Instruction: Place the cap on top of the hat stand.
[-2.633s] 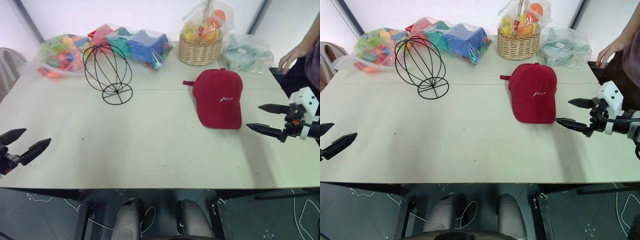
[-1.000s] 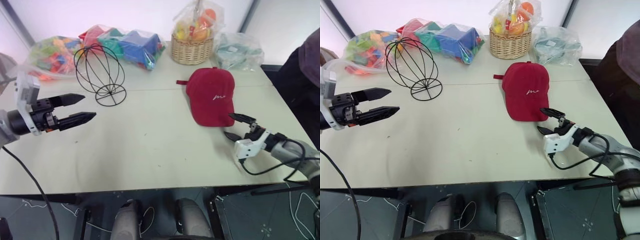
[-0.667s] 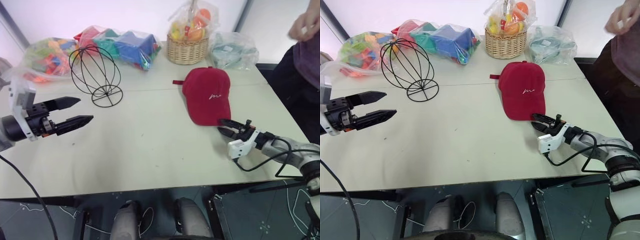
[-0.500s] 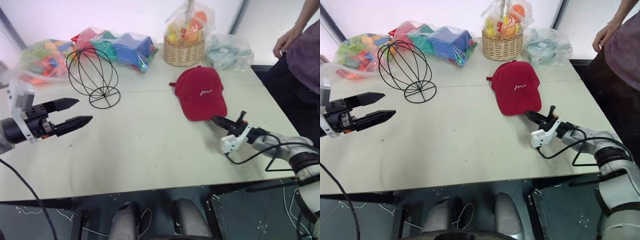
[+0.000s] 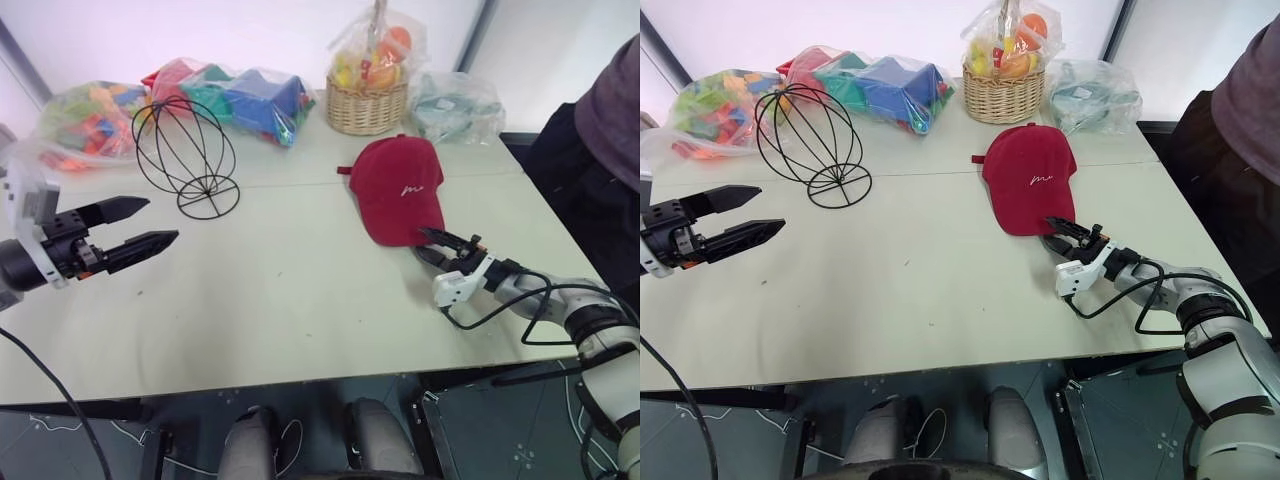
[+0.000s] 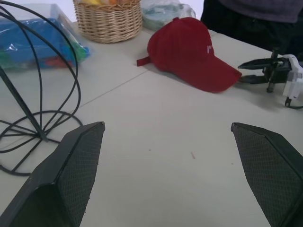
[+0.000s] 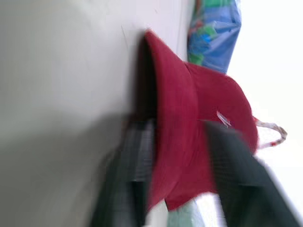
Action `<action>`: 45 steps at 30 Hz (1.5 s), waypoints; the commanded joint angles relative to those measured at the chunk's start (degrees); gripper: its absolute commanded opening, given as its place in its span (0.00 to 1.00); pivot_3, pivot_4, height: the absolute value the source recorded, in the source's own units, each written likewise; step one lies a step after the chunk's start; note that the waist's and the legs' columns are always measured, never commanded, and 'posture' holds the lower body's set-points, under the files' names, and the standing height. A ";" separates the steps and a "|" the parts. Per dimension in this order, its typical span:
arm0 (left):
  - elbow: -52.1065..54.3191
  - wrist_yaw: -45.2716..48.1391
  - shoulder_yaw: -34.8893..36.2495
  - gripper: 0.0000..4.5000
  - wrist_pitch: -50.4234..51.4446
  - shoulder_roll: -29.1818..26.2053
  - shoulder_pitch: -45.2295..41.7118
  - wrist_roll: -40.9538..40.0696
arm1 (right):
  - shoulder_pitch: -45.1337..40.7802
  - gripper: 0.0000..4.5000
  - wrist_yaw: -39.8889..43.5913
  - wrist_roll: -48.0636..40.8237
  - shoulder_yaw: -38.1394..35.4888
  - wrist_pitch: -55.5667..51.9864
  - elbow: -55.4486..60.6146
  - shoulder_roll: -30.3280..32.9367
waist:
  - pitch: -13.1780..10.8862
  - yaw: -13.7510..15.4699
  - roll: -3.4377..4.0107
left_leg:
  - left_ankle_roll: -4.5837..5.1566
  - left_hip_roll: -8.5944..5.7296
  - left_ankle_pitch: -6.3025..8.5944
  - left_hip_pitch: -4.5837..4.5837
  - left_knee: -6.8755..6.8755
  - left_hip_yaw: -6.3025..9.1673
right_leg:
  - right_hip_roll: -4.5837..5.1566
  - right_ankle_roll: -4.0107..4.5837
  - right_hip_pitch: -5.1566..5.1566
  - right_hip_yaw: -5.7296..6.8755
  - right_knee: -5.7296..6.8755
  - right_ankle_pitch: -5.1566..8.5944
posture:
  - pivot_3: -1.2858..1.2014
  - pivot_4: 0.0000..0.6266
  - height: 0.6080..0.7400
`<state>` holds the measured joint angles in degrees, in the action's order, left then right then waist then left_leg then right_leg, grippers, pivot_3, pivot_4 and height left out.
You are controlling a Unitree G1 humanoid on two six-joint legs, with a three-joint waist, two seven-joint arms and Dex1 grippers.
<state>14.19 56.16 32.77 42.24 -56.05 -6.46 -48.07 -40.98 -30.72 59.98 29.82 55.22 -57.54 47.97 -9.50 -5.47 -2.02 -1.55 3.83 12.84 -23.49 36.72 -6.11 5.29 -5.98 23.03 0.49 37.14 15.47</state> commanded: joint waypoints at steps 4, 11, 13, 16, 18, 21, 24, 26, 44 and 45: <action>0.74 0.02 1.48 1.00 -0.94 -0.57 -0.79 -0.16 | -0.82 0.99 -3.54 3.96 4.96 -3.81 -1.16 -0.44 | 0.09 -0.22 -0.15 | -0.01 0.00 0.01 0.10 -0.01 -0.01 | 0.00 0.15 -0.06 0.00 0.01 0.09 | 0.52 0.24 1.00; 2.64 5.01 2.71 1.00 1.84 -2.78 1.53 -3.52 | -5.76 0.99 -10.34 7.72 10.31 -7.33 -5.49 -2.68 | 0.29 -0.40 -0.48 | -0.02 0.03 0.02 0.19 -0.01 0.05 | -0.01 0.20 -0.17 0.00 0.01 0.11 | 0.52 0.24 1.00; 2.92 7.14 2.28 1.00 1.83 -4.08 2.82 -3.02 | -7.23 0.99 -11.56 8.67 11.84 -7.87 -6.79 -3.69 | 0.35 -0.54 -0.60 | -0.01 0.03 0.02 0.19 -0.01 0.09 | -0.01 0.21 -0.17 0.00 0.01 0.12 | 0.52 0.24 1.00; 2.86 8.66 1.69 1.00 1.64 -5.05 3.76 -2.29 | -9.11 0.99 -12.83 9.37 13.56 -8.43 -8.72 -5.02 | 0.39 -0.71 -0.66 | 0.02 0.04 0.04 0.22 -0.01 0.12 | -0.03 0.24 -0.18 0.00 0.01 0.13 | 0.52 0.24 1.00; 2.64 9.36 1.33 1.00 1.20 -5.47 4.35 -1.48 | -10.11 0.99 -13.62 9.84 14.79 -8.72 -9.90 -5.76 | 0.44 -0.82 -0.75 | 0.08 0.05 0.07 0.23 -0.01 0.15 | -0.03 0.33 -0.19 0.00 0.01 0.18 | 0.52 0.24 1.00; 1.98 9.91 0.90 1.00 0.57 -5.48 4.33 -0.43 | -10.85 0.99 -13.67 10.12 16.37 -9.22 -11.57 -6.93 | 0.51 -0.86 -0.85 | 0.15 0.07 0.11 0.23 -0.01 0.19 | -0.04 0.38 -0.19 0.00 0.01 0.20 | 0.52 0.24 1.00; 1.96 9.21 0.58 1.00 0.35 -4.66 3.81 -0.03 | -11.08 0.99 -13.57 9.58 17.16 -10.07 -12.81 -8.56 | 0.69 -1.24 -1.15 | 0.17 0.09 0.12 0.29 -0.03 0.20 | -0.06 0.39 -0.25 0.00 0.01 0.21 | 0.52 0.24 1.00; 2.29 8.83 0.62 1.00 0.39 -4.17 3.90 -0.04 | -11.11 0.79 -13.89 9.50 17.62 -10.16 -13.11 -9.11 | 0.83 -1.52 -1.38 | 0.11 0.10 0.09 0.44 -0.24 0.22 | -0.06 0.44 -0.32 0.00 -0.01 0.24 | 0.52 0.24 1.00; 1.60 7.72 5.16 1.00 0.16 -5.29 4.97 0.92 | -14.19 0.01 -8.12 -7.23 5.88 -7.00 -11.42 -8.67 | 0.88 -1.67 -1.56 | 0.01 0.10 0.05 1.11 -0.78 0.21 | -0.04 0.76 -0.70 -0.01 -0.05 0.42 | 0.52 0.24 1.00; 1.07 7.95 7.29 1.00 0.78 -6.07 4.99 0.65 | -15.40 0.01 -6.79 -10.61 2.97 -6.11 -9.12 -7.51 | 0.67 -1.64 -1.36 | 0.01 0.10 0.05 1.08 -0.79 0.20 | -0.04 0.76 -0.68 -0.01 -0.06 0.42 | 0.52 0.24 1.00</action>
<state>15.85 63.61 33.31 43.13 -59.46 -1.13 -47.24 -53.11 -40.51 59.40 41.07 47.10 -71.10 38.60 -8.83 -7.11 -3.38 -1.54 3.89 12.90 -22.47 35.94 -5.93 5.29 -5.23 22.40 0.48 37.08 15.89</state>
